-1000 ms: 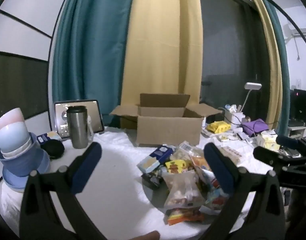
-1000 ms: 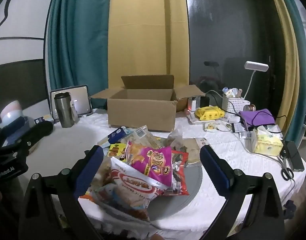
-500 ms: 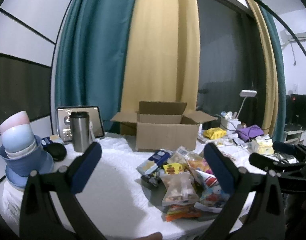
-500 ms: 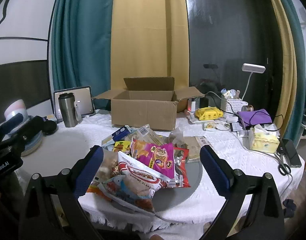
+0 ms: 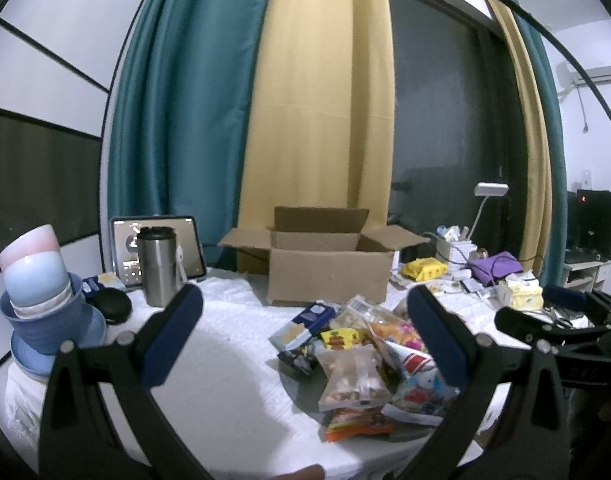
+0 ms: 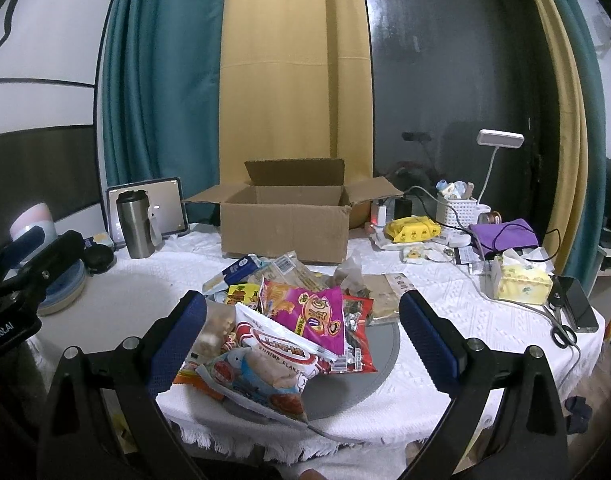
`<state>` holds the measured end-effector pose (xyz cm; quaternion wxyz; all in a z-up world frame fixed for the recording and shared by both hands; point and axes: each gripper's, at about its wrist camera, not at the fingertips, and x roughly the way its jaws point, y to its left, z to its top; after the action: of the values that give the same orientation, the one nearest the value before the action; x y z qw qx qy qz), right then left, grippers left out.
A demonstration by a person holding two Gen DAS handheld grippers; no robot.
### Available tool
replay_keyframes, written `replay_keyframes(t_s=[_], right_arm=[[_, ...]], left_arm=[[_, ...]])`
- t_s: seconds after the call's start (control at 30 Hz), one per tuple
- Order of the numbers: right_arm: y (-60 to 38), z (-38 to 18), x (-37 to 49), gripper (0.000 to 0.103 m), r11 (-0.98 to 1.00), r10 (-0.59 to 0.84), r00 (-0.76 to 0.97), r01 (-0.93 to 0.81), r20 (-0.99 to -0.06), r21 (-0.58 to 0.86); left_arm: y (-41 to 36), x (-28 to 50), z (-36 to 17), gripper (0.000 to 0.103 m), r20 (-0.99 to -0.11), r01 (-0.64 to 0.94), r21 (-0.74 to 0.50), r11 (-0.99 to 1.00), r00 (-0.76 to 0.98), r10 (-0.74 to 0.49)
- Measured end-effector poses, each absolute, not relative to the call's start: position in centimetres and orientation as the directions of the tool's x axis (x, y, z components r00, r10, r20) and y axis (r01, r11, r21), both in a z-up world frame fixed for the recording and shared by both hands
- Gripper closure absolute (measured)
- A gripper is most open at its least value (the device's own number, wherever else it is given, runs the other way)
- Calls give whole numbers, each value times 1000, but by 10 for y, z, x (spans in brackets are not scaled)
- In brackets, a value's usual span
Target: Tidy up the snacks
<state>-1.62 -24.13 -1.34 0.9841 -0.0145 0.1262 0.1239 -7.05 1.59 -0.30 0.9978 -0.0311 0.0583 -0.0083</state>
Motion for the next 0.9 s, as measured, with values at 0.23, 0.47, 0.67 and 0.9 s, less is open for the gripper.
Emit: replay_keyframes(t_s=[0.23, 0.47, 0.67, 0.9], right_arm=[[-241, -15, -17, 4, 969, 240, 938, -248, -249, 2], [-241, -15, -18, 4, 969, 240, 938, -248, -248, 0], [-241, -15, -18, 4, 968, 241, 938, -250, -249, -2], [-238, -16, -18, 4, 968, 241, 937, -251, -252, -6]], left_arm=[[15, -71, -3, 0, -115, 12, -63, 998, 993, -19], [15, -73, -6, 0, -115, 14, -76, 997, 993, -22], [17, -75, -8, 0, -112, 13, -80, 997, 993, -22], [21, -76, -7, 0, -110, 12, -88, 996, 994, -21]])
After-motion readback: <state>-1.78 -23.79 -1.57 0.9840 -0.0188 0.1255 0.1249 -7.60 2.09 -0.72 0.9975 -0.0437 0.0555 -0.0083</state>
